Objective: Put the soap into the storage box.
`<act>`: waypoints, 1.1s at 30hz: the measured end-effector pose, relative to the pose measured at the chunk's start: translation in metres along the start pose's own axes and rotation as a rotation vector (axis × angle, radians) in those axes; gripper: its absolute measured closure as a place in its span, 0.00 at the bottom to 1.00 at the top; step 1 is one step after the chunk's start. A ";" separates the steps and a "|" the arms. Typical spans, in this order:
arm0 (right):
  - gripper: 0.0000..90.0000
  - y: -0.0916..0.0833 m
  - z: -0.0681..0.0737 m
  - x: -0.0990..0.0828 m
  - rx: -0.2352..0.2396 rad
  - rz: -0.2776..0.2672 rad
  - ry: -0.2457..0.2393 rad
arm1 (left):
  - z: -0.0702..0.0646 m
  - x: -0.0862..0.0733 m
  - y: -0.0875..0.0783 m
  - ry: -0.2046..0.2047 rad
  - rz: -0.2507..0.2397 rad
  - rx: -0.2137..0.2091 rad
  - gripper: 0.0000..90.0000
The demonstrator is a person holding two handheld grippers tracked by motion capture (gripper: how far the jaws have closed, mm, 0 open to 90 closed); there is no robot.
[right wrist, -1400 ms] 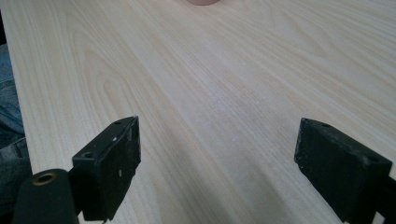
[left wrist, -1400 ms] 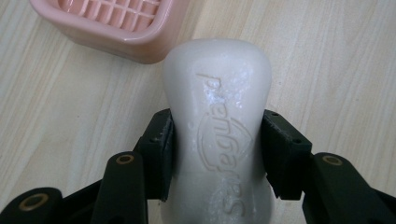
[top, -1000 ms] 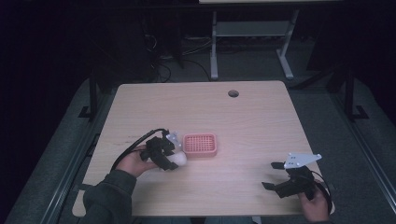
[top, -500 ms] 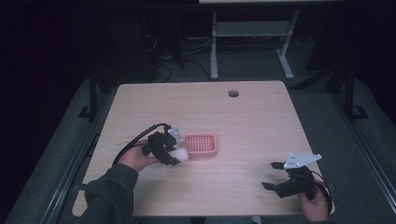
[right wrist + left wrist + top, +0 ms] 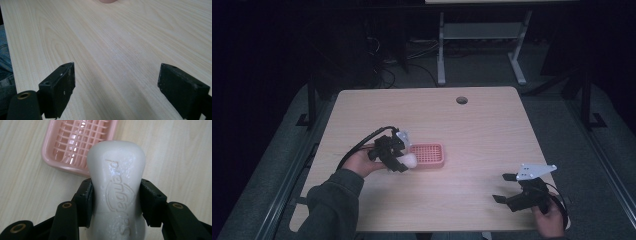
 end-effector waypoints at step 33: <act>0.16 -0.001 -0.004 -0.003 0.006 -0.007 0.008 | 0.020 0.030 0.013 0.023 0.014 -0.012 0.55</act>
Point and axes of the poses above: each handheld gripper's, and its own axes: y roughly forward along the jaws, x roughly out of its top, z roughly to its left, the point moved 1 cm from there along y, roughly forward along the jaws, and after that the axes turned 6 degrees about x, right-handed, at the moved point
